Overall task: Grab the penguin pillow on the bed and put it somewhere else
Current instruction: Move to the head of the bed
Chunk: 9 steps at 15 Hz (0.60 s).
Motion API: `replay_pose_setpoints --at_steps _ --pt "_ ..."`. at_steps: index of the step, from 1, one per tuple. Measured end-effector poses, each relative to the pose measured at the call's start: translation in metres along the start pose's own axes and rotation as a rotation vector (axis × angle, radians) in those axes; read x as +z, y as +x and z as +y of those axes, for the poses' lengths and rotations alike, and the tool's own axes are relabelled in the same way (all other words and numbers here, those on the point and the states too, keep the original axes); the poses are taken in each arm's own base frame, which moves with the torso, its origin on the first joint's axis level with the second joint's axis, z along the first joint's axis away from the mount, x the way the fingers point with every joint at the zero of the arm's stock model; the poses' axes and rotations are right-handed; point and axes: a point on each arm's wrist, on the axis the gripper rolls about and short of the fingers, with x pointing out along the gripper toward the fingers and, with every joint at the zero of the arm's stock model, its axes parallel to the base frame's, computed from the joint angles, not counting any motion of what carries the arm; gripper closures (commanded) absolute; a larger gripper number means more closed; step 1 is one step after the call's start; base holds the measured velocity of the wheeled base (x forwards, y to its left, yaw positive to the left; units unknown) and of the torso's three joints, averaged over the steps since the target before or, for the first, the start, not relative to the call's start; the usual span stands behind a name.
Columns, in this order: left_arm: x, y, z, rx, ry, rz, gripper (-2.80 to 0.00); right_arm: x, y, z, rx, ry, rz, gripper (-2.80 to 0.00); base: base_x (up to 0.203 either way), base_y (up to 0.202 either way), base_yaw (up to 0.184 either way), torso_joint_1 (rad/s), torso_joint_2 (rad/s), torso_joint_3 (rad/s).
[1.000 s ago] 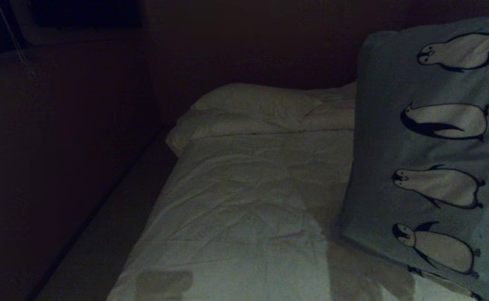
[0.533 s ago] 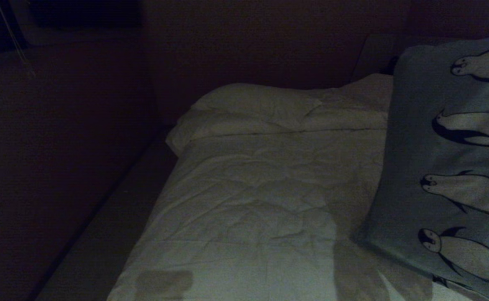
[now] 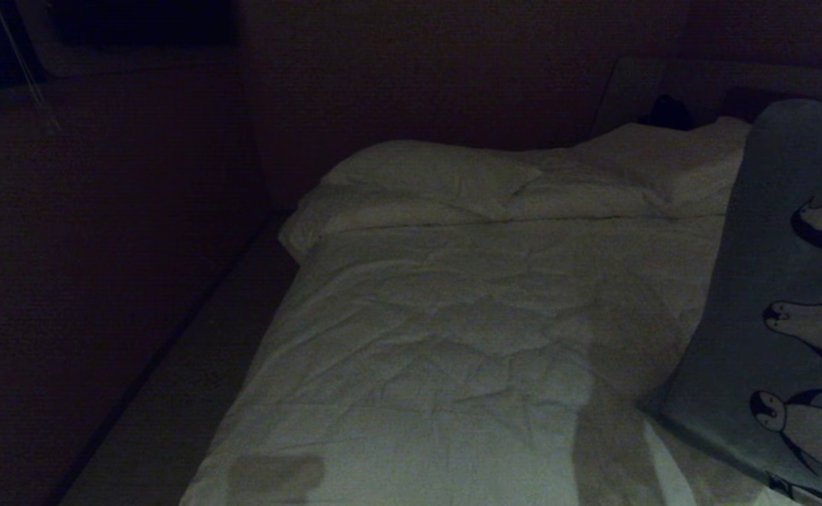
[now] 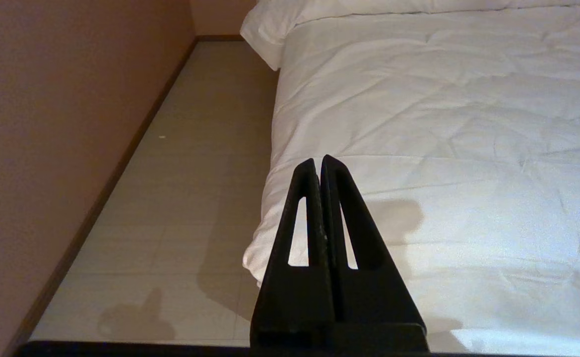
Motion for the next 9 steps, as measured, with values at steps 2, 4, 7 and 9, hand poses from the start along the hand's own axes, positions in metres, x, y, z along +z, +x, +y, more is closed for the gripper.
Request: replay_pose_setpoints --at_steps 2,4,7,9 --pt "0.000 0.000 0.000 0.000 0.000 0.000 0.00 0.004 0.001 -0.007 -0.019 0.021 -0.013 0.00 0.000 0.000 0.000 0.000 0.00 0.000" --pt "0.000 0.000 0.000 0.000 0.000 0.000 0.00 0.010 0.000 -0.011 -0.027 0.041 -0.037 0.00 0.000 0.000 0.000 0.000 0.00 0.000" --pt "0.000 0.000 0.000 0.000 0.000 0.000 0.00 0.015 -0.002 -0.011 -0.021 0.084 -0.055 0.00 0.000 0.000 0.000 0.000 0.00 0.000" --pt "0.000 0.000 0.000 0.000 0.000 0.000 0.00 0.015 -0.003 -0.010 -0.002 0.116 -0.050 0.00 0.000 0.000 0.000 0.000 0.00 0.000"
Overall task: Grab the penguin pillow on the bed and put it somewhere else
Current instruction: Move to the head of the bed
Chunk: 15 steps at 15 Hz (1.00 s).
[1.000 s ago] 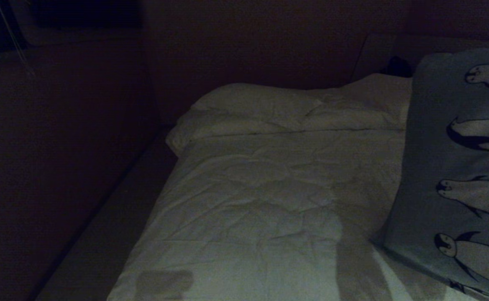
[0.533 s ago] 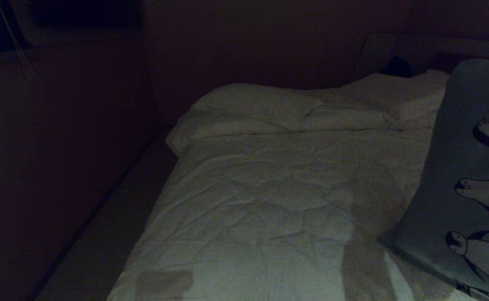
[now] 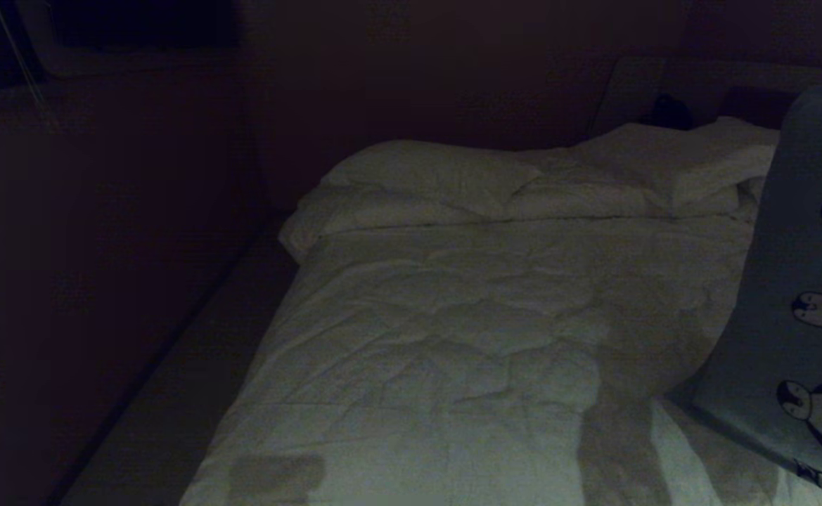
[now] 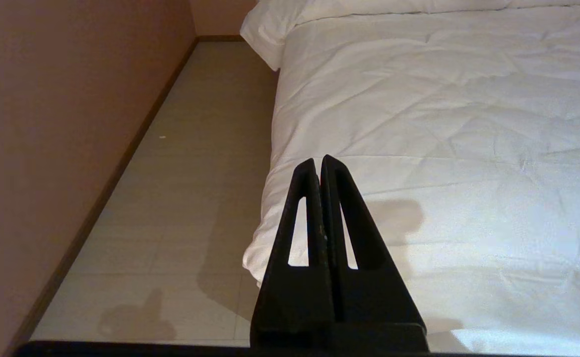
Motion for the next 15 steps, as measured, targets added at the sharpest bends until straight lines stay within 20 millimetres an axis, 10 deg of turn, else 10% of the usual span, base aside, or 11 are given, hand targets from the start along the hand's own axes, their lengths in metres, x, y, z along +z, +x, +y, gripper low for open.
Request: replay_pose_setpoints --at_steps 15 --pt "0.000 0.000 0.000 0.005 0.014 0.001 0.00 -0.011 0.017 -0.013 0.051 0.127 0.058 0.00 -0.030 0.000 0.000 0.000 0.00 0.001"
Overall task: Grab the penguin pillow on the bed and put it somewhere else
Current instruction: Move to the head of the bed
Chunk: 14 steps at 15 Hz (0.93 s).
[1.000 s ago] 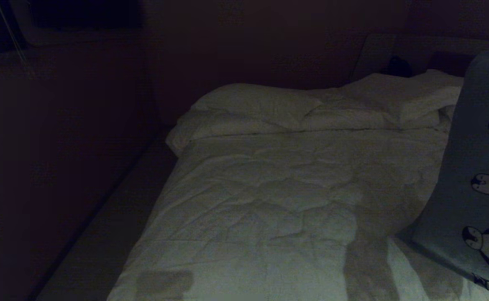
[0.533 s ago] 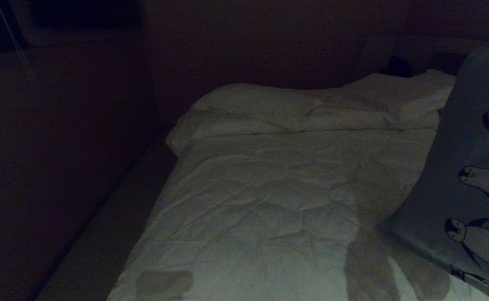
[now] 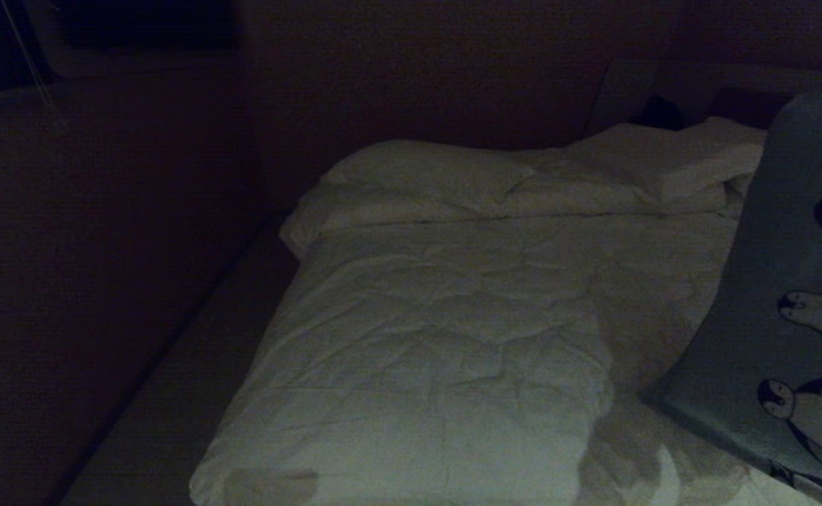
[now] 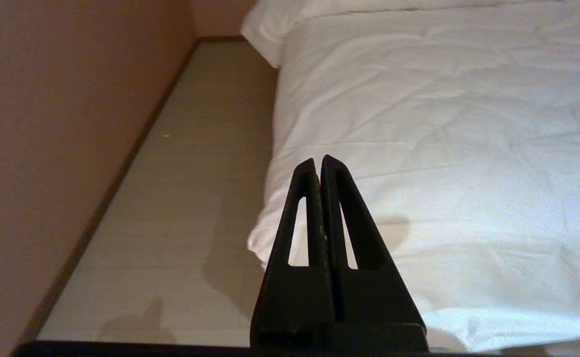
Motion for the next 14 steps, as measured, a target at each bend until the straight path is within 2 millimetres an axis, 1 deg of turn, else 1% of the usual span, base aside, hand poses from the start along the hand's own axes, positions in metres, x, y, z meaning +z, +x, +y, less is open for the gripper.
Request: replay_pose_setpoints --at_steps 2,9,14 --pt "0.0000 0.0000 0.0000 0.000 0.000 0.000 0.00 0.0008 0.0019 -0.0008 0.004 0.001 -0.006 0.00 0.003 -0.105 0.011 0.012 0.00 0.000" --pt "0.0001 -0.0001 0.0000 0.000 0.006 0.001 0.00 0.0021 0.0038 -0.0016 0.004 0.000 -0.013 0.00 0.000 -0.193 0.001 0.002 0.00 0.002" --pt "0.0003 -0.0001 0.0000 -0.001 0.005 0.000 0.00 0.0014 0.0089 -0.0056 -0.003 0.002 -0.011 0.00 0.000 -0.194 0.001 0.004 0.00 0.001"
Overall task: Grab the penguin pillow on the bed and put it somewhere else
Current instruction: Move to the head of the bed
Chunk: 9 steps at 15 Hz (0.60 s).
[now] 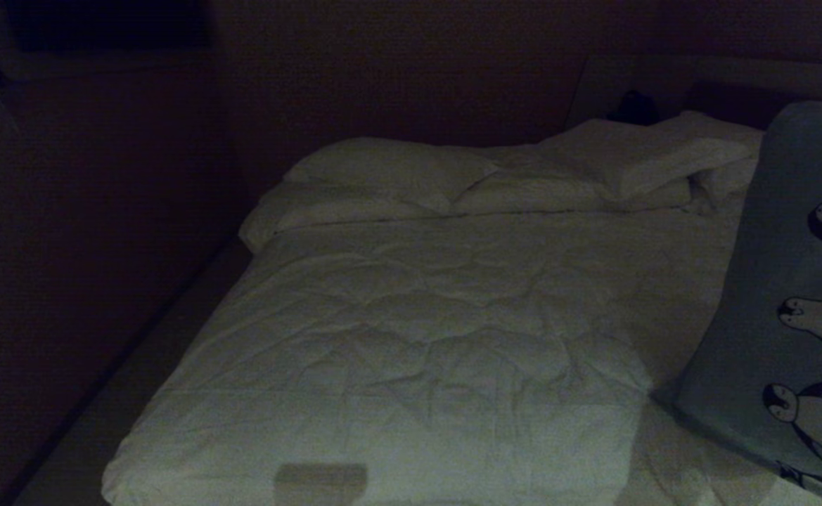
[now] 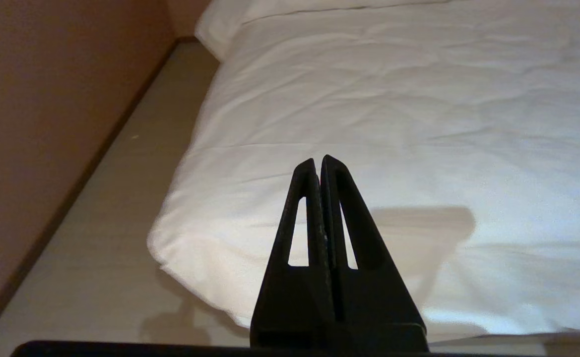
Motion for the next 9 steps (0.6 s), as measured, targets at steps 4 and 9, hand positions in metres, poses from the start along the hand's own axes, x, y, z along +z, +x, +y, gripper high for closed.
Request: replay_pose_setpoints --at_steps 4,9 --pt "0.0000 0.0000 0.0000 0.000 0.000 0.000 0.00 0.0021 0.0026 -0.0027 0.002 -0.003 -0.014 0.00 0.000 -0.196 -0.001 0.002 0.00 0.001" --pt "-0.0002 0.0001 0.0000 0.001 0.000 0.002 0.00 0.0007 0.0074 -0.0084 -0.011 0.002 -0.006 0.00 0.000 -0.193 0.000 0.003 0.00 0.003"
